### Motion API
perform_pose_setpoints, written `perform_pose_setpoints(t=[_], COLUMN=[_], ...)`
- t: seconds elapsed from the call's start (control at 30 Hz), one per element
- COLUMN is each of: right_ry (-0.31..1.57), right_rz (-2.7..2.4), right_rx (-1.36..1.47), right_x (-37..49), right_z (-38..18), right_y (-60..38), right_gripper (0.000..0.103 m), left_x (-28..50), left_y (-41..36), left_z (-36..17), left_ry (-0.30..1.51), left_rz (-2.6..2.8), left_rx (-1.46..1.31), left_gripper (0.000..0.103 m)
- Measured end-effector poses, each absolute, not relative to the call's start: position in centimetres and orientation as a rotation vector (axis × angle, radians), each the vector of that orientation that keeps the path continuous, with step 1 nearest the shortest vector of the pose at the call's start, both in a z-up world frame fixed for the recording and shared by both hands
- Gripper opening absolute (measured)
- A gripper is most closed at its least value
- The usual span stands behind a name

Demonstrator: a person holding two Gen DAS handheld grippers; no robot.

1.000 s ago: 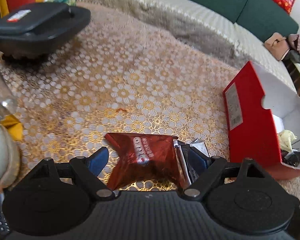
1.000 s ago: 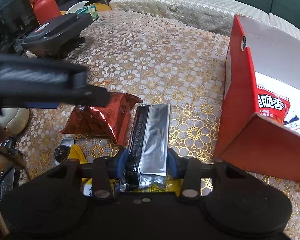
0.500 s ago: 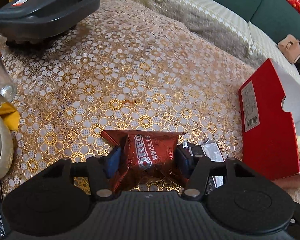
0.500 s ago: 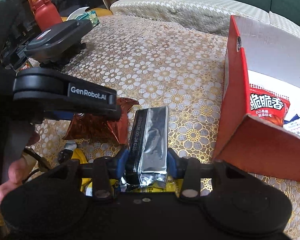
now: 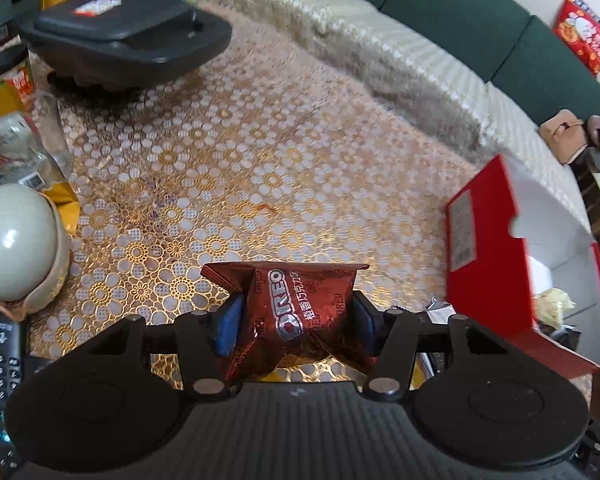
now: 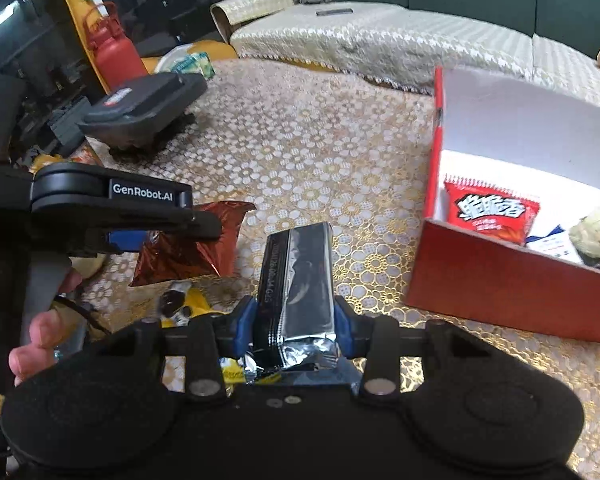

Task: Organize snacks
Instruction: 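Carry the Oreo bag and silver bar into the red box and release both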

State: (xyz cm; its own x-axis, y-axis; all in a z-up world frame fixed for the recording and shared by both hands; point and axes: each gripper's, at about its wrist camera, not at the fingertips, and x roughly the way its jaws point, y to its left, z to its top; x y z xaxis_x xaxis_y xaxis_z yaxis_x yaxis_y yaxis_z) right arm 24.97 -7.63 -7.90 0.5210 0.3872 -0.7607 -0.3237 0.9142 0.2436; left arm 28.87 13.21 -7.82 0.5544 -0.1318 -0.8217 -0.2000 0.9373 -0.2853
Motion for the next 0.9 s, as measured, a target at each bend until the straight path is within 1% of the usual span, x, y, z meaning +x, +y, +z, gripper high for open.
perform_pose_setpoints(t=[0.2,0.5,0.7,0.9], right_ry=[0.874,0.792,0.754,0.740], right_rz=[0.419,0.350,0.276,0.204], right_rx=[0.111,0.123,0.130,0.118], right_x=[23.2,22.2,23.0,24.8], right_z=[-4.9,-1.6,-1.2,-1.7], right_y=[-10.5,-16.7,-21.2,-25.4], right_gripper=[0.040,0.040,0.040,0.040], left_x=[26.9,26.0,26.5,28.4], left_y=[11.1,3.9,-1.7,-6.4], left_z=[-4.1,0.4,1.6,1.0], left_ry=[0.943,0.878,0.867,0.880], left_rz=[-0.007,-0.126,-0.197,-0.235], left_rx=[-0.345,-0.245,-0.155,-0.068], left_gripper=[0.056,0.056,0.056,0.056])
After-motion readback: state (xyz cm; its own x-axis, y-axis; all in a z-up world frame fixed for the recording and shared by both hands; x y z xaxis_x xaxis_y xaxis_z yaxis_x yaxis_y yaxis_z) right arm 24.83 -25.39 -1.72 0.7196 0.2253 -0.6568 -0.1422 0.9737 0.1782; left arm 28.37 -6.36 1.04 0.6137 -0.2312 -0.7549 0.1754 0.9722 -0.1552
